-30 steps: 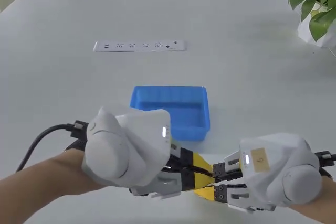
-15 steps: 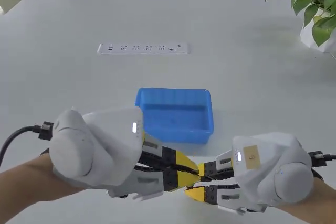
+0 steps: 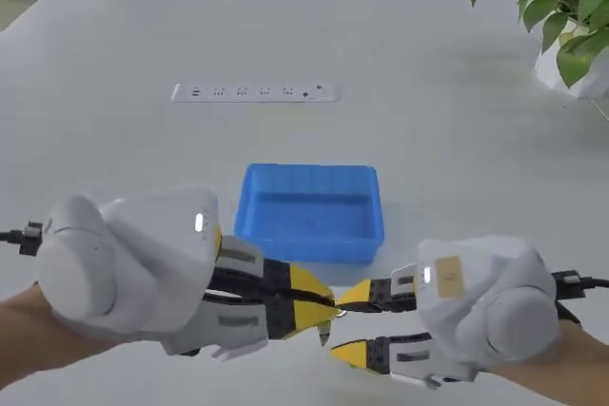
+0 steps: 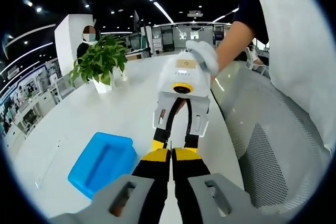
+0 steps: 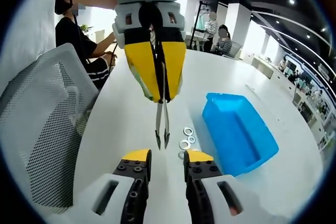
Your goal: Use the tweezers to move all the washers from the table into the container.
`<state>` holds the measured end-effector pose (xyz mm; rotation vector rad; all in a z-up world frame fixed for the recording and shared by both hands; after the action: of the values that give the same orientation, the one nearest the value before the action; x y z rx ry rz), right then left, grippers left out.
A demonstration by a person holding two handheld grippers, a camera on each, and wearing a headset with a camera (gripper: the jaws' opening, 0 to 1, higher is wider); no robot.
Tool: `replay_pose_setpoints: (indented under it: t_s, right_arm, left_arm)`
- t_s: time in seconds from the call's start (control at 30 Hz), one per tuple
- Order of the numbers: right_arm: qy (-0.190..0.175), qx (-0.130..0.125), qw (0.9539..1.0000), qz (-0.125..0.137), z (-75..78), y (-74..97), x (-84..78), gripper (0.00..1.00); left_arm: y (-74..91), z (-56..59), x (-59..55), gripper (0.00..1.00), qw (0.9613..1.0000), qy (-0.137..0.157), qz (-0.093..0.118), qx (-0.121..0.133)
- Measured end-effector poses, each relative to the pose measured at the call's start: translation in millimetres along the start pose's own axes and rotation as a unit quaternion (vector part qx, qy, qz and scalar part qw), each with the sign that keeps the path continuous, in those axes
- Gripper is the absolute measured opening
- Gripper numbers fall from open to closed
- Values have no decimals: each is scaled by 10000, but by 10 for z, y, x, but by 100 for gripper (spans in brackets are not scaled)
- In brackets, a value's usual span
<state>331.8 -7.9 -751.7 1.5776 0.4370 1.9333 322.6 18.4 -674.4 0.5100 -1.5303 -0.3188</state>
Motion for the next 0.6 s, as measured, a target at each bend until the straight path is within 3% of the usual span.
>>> replay_pose_setpoints:
  t_s: [0.27,0.6]
  right_arm:
    - [-122,62,9999,-103,-43,10,-84,31]
    - [-341,103,9993,-125,-77,-20,-189,31]
  left_arm:
    - [63,-99,-42,4,9997,-190,2,162]
    - [52,-176,-134,4,9995,-202,-9,247]
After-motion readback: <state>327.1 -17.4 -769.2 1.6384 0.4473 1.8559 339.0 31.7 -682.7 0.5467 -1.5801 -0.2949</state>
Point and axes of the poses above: the centre of the closed fingertips' face, and the gripper's own axes: y roughly backward along the fingers, z roughly to its right, x roughly out of its top, the point moved 2 cm from there along y, roughly backward along the fingers, and after that the axes turned 10 degrees about -x, right-handed, at the moved point
